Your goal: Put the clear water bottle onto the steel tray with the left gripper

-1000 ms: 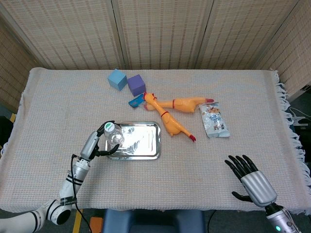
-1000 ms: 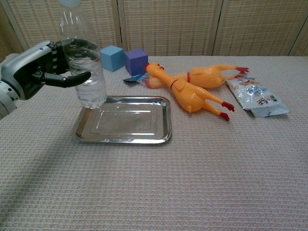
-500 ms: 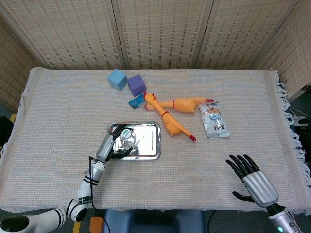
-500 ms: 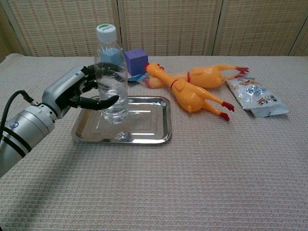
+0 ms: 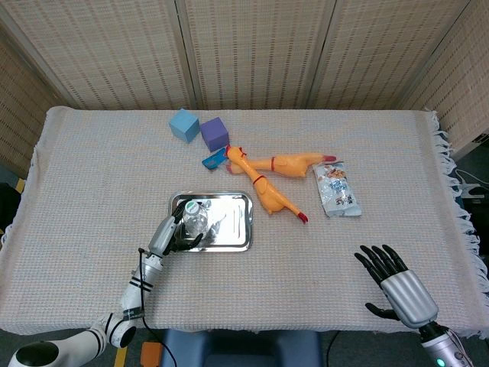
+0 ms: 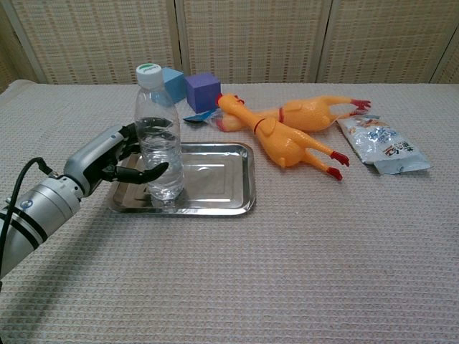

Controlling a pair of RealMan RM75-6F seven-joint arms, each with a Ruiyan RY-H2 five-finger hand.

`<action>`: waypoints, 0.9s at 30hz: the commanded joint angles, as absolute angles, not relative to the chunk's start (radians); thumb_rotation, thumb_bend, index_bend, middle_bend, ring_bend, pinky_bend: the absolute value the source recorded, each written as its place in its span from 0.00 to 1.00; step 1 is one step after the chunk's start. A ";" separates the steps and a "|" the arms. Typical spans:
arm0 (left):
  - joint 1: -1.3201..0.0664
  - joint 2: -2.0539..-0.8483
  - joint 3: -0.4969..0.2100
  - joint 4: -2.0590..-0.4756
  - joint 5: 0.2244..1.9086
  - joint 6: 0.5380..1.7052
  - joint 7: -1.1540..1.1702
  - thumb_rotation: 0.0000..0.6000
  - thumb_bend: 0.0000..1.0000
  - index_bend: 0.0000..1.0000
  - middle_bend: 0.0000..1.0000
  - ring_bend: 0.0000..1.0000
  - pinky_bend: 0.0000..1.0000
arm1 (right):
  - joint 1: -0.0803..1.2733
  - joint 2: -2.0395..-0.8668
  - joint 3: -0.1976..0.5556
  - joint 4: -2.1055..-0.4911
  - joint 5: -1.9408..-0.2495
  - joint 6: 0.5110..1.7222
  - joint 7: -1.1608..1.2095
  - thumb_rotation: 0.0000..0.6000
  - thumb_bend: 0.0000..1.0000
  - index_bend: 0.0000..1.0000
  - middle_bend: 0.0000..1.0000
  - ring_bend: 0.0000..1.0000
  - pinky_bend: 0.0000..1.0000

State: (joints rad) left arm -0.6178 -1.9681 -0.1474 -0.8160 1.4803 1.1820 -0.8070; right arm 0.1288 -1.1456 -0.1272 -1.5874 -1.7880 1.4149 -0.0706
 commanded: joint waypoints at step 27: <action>-0.556 -1.801 -0.089 -0.935 1.524 1.258 -0.728 1.00 0.30 0.00 0.00 0.00 0.00 | 0.127 -1.148 -0.138 -1.589 -1.803 1.415 -0.082 0.91 0.09 0.00 0.00 0.00 0.00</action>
